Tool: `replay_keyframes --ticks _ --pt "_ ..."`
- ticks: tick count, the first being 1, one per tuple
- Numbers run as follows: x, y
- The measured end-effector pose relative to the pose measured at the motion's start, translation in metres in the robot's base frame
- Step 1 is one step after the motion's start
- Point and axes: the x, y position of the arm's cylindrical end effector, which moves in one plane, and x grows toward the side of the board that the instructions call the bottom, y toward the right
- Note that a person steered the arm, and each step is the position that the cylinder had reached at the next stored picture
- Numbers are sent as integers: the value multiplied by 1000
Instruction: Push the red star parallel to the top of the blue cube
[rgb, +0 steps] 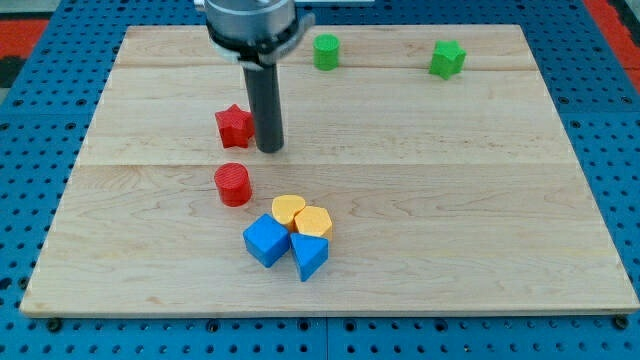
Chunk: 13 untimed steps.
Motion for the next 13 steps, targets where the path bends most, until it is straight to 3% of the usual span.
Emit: replay_keyframes --ticks 1,2,3,4,8,13 --pt "33 -27" --pt "74 -15" --pt "56 -26" --pt "23 -85" --pt "-26 -72" --pt "-25 -46"
